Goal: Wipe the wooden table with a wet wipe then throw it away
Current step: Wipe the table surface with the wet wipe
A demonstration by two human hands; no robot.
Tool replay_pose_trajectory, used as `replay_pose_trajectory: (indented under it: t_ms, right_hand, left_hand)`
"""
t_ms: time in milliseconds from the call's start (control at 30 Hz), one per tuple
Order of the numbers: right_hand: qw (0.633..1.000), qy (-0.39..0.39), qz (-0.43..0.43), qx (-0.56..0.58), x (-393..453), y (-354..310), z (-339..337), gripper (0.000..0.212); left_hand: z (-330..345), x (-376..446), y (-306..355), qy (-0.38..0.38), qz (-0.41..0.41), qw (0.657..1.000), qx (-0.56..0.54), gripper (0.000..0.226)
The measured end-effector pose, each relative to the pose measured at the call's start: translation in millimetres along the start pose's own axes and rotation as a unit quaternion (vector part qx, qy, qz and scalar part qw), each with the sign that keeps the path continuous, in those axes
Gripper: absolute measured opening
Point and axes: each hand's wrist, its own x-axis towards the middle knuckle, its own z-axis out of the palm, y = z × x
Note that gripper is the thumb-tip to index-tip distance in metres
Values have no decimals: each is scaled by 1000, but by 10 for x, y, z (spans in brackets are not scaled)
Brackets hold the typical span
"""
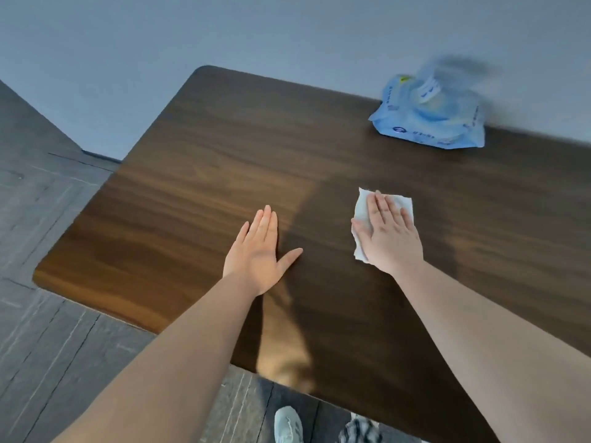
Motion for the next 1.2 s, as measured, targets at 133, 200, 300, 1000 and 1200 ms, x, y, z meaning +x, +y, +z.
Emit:
replay_pose_trajectory:
  t_ms: [133,200,300,1000,1200]
  right_hand:
    - [995,17,92,13,-385,1015,-37,68]
    - [990,22,140,23,-598,1512,-29,67]
    - [977,27,208,39,-919,2243,-15,68]
    - [932,20,354,69,-1547,3478,-69,67]
    - [972,21,224,66,-837,2259,-91,66]
  left_hand:
    - [45,238,923,-9,83,997,2,82]
    - [82,318,1335,-17,127,992,19,81]
    - [161,395,1885,-30,182,982,42,82]
    - [295,575,2942,-67,226,970,67,85]
    - [152,421,2010,-44,151,986,50,86]
